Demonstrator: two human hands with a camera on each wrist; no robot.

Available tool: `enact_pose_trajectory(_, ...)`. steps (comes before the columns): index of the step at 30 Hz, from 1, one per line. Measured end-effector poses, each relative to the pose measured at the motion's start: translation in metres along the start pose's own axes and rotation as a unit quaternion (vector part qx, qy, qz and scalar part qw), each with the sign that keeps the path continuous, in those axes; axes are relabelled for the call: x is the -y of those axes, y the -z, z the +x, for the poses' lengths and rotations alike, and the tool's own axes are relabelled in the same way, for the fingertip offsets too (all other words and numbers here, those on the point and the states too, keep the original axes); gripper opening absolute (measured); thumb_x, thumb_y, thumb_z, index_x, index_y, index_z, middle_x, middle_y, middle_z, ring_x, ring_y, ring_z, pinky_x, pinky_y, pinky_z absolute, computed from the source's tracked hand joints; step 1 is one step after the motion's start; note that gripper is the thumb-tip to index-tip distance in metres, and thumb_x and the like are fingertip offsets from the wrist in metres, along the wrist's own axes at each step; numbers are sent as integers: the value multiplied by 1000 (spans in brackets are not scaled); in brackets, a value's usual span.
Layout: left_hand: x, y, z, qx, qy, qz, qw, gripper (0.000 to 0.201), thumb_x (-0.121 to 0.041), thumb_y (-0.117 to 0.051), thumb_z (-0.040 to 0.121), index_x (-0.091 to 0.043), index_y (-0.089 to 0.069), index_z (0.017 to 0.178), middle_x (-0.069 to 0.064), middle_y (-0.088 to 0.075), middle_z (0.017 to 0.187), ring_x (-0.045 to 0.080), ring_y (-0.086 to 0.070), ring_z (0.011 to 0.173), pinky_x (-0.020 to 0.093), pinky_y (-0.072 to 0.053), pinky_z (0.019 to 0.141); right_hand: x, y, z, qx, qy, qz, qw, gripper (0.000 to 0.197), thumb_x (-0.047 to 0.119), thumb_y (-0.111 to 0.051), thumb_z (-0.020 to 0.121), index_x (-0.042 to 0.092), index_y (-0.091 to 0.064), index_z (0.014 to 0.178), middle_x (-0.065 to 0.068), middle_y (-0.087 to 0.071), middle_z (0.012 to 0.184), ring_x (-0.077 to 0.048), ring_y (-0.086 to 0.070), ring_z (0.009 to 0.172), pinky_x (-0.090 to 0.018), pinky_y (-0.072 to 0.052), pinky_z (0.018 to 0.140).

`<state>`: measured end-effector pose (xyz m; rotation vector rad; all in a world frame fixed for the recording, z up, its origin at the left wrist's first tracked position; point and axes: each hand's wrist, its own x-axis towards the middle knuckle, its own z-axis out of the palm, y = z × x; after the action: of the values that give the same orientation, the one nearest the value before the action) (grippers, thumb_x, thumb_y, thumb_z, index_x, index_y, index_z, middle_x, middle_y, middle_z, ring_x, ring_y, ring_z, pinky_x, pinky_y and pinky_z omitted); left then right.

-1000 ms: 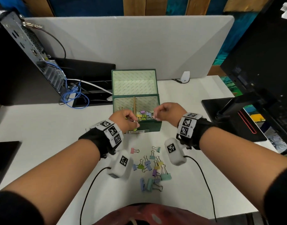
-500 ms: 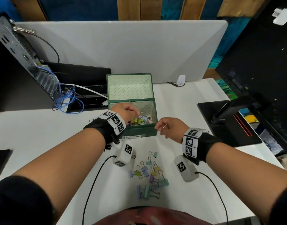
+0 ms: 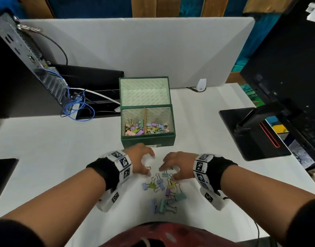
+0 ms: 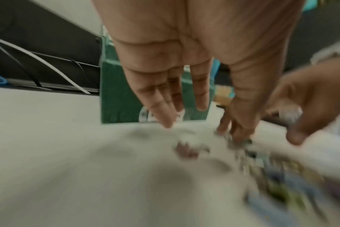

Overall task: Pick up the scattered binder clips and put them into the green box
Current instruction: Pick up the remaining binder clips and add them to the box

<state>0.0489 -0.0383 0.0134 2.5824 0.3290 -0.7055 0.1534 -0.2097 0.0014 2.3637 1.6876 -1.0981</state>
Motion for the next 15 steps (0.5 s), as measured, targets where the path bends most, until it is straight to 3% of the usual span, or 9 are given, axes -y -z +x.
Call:
enact_pose_trajectory(3,9,-24,-6,49,-20,55,997,85,-45,-79,62,-36,-36,134,-2,-39,131,21,-41,123,37,-39,105,2,-8,3,8,5,-50,999,49,28,-60,85,35,-48,132,-2,-37,147,-26,-40,128,-36,-35,107)
enact_pose_trajectory(6,10,-39,-8,54,-36,89,994,85,-45,-77,64,-36,-33,137,0,-34,136,23,-33,127,39,-35,106,2,-11,2,-8,2,-47,999,46,29,-60,86,35,-51,130,-2,-38,145,-26,-40,125,-36,-37,104)
enact_pose_trajectory(10,5,-48,-9,22,-50,82,995,63,-37,-72,73,-35,-44,130,2,-39,130,24,-36,121,37,-40,99,5,-16,3,-32,-4,-42,999,38,28,-60,86,32,-56,124,-3,-45,134,-26,-44,120,-39,-42,99)
enact_pose_trajectory(15,3,-48,-5,-2,-68,58,996,35,-21,-61,83,-22,-59,118,9,-48,121,29,-50,111,29,-40,89,7,-15,10,-49,-15,-7,999,30,18,-60,85,20,-62,115,-11,-49,121,-28,-51,110,-33,-44,93)
